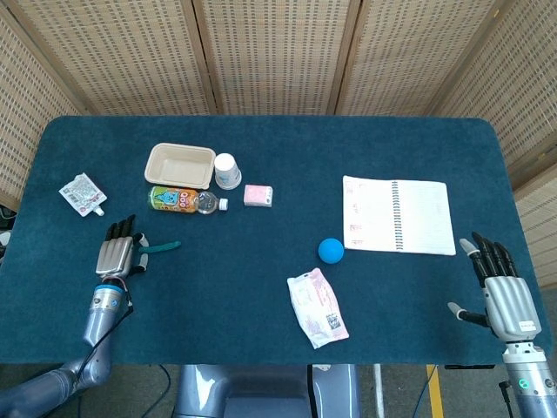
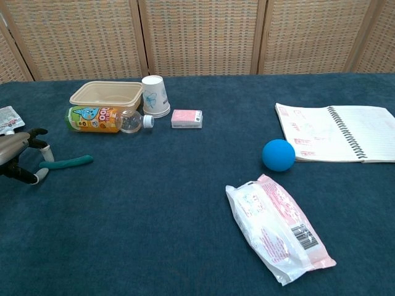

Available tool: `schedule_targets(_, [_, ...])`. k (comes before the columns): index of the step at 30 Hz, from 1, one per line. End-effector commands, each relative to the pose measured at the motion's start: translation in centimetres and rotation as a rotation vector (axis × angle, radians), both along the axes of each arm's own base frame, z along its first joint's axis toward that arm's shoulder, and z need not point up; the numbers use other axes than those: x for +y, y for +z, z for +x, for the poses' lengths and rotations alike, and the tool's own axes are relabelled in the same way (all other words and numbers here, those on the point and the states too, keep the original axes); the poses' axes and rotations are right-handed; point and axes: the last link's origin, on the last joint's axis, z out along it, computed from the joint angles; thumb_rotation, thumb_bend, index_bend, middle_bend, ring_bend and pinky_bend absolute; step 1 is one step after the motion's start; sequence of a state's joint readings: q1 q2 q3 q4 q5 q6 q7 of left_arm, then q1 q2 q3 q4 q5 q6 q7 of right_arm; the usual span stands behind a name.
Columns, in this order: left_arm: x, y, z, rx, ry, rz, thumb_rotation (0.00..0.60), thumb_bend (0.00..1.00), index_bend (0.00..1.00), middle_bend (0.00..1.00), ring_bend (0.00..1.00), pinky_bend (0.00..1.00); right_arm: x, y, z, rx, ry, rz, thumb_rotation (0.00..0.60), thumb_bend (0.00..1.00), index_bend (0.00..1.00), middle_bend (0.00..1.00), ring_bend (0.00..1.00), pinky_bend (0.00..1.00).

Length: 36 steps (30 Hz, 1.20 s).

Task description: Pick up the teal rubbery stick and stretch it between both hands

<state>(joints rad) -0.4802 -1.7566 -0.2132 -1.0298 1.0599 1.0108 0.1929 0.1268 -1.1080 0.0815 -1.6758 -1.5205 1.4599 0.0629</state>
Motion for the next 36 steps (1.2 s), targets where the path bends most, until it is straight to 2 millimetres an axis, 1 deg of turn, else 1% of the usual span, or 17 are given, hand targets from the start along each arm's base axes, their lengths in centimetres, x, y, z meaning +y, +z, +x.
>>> schedule_targets(1, [0.1, 0.0, 0.0, 0.002, -0.002, 0.002, 0.600, 0.46, 0.52, 0.00, 0.00, 0.00, 0.0, 0.0, 0.0, 0.000, 0.001, 0.001, 0.600, 0.00, 0.00, 0.00, 0.00, 0.00])
schedule_targets(6, [0.1, -0.3, -0.2, 0.003, 0.013, -0.004, 0.600, 0.47, 0.54, 0.00, 0.00, 0.00, 0.0, 0.0, -0.1, 0.000, -0.001, 0.001, 0.600, 0.00, 0.00, 0.00, 0.00, 0.00])
schedule_targets(7, [0.1, -0.4, -0.2, -0.018, 0.025, -0.004, 0.600, 0.47, 0.56, 0.00, 0.00, 0.00, 0.0, 0.0, 0.0, -0.003, -0.001, 0.000, 0.600, 0.00, 0.00, 0.00, 0.00, 0.00])
schedule_targets(9, [0.2, -0.5, -0.2, -0.028, 0.029, -0.002, 0.600, 0.48, 0.59, 0.00, 0.00, 0.00, 0.0, 0.0, 0.0, -0.004, 0.000, 0.000, 0.600, 0.00, 0.00, 0.00, 0.00, 0.00])
schedule_targets(14, [0.2, -0.2, -0.1, -0.052, 0.026, 0.022, 0.600, 0.49, 0.71, 0.00, 0.00, 0.00, 0.0, 0.0, 0.0, -0.004, 0.001, 0.000, 0.600, 0.00, 0.00, 0.00, 0.00, 0.00])
schedule_targets(17, [0.2, 0.1, 0.0, -0.073, 0.019, 0.038, 0.600, 0.49, 0.75, 0.00, 0.00, 0.00, 0.0, -0.1, 0.0, -0.004, 0.003, 0.001, 0.600, 0.00, 0.00, 0.00, 0.00, 0.00])
schedule_targets(23, [0.1, 1.3, 0.6, -0.147, -0.025, 0.082, 0.600, 0.50, 0.78, 0.00, 0.00, 0.00, 0.0, -0.1, 0.0, -0.004, 0.003, 0.001, 0.600, 0.00, 0.00, 0.00, 0.00, 0.00])
schedule_targets(27, [-0.1, 2.0, 1.4, -0.207, -0.061, 0.092, 0.600, 0.50, 0.78, 0.00, 0.00, 0.00, 0.0, -0.2, 0.1, -0.009, 0.006, 0.009, 0.600, 0.00, 0.00, 0.00, 0.00, 0.00])
schedule_targets(32, [-0.3, 2.4, 3.3, -0.345, -0.105, 0.072, 0.600, 0.50, 0.78, 0.00, 0.00, 0.00, -0.1, -0.4, 0.7, -0.052, 0.058, 0.021, 0.600, 0.00, 0.00, 0.00, 0.00, 0.00])
schedule_targets(33, [-0.3, 2.4, 3.6, -0.367, -0.111, 0.069, 0.600, 0.50, 0.78, 0.00, 0.00, 0.00, -0.2, -0.4, 0.8, -0.056, 0.071, 0.021, 0.600, 0.00, 0.00, 0.00, 0.00, 0.00])
schedule_targets(36, [-0.6, 1.7, 5.4, -0.485, -0.139, 0.049, 0.600, 0.50, 0.78, 0.00, 0.00, 0.00, -0.5, -0.7, 1.3, -0.090, 0.120, 0.063, 0.600, 0.00, 0.02, 0.00, 0.00, 0.00])
